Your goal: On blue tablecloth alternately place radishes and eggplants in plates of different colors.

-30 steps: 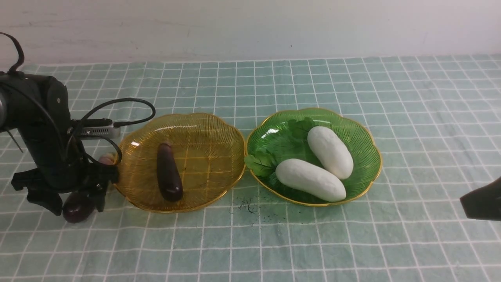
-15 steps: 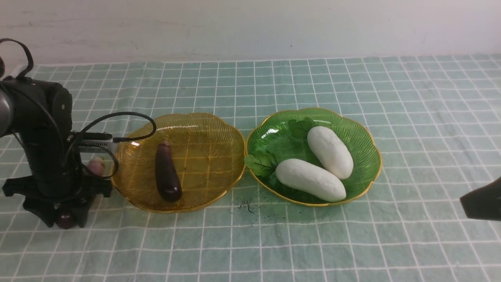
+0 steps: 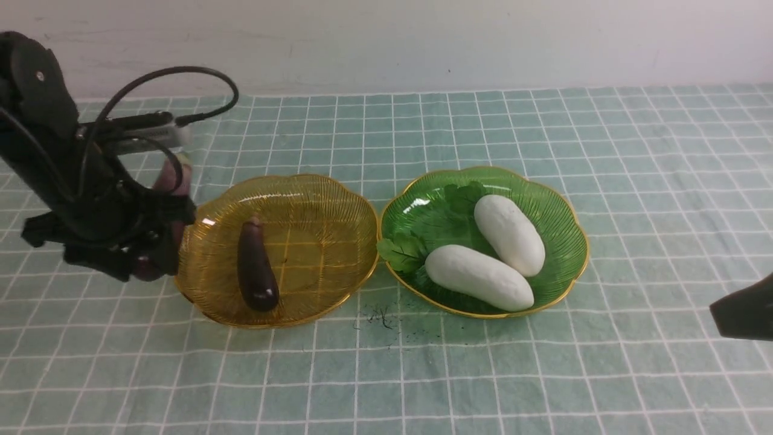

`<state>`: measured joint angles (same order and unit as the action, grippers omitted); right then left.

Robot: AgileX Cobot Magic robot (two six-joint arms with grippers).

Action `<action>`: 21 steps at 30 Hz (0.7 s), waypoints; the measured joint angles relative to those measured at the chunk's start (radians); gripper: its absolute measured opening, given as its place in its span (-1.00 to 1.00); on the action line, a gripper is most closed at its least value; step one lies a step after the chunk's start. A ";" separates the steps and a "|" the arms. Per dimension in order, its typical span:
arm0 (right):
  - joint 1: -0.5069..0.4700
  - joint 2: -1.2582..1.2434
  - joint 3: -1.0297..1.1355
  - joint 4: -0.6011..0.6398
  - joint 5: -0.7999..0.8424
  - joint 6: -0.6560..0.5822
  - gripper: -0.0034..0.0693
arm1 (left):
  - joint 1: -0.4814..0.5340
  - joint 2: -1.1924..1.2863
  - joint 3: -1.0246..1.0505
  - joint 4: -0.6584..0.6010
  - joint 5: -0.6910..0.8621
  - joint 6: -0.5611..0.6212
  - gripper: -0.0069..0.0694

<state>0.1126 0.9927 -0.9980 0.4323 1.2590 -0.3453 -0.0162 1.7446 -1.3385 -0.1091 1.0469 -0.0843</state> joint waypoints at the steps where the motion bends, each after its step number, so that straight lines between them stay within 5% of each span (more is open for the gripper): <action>1: 0.000 0.000 0.000 0.000 0.000 0.000 -0.95 | -0.010 0.017 0.000 -0.012 -0.023 0.002 0.12; 11: 0.000 -0.117 0.000 -0.012 0.000 0.021 -0.95 | -0.025 0.076 0.000 -0.031 -0.059 0.022 0.23; 21: 0.000 -0.547 0.081 -0.158 -0.001 0.074 -0.95 | -0.026 0.076 0.000 -0.035 -0.059 0.025 0.44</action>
<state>0.1126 0.4459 -0.9173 0.2744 1.2577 -0.2718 -0.0423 1.8203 -1.3385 -0.1439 0.9877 -0.0590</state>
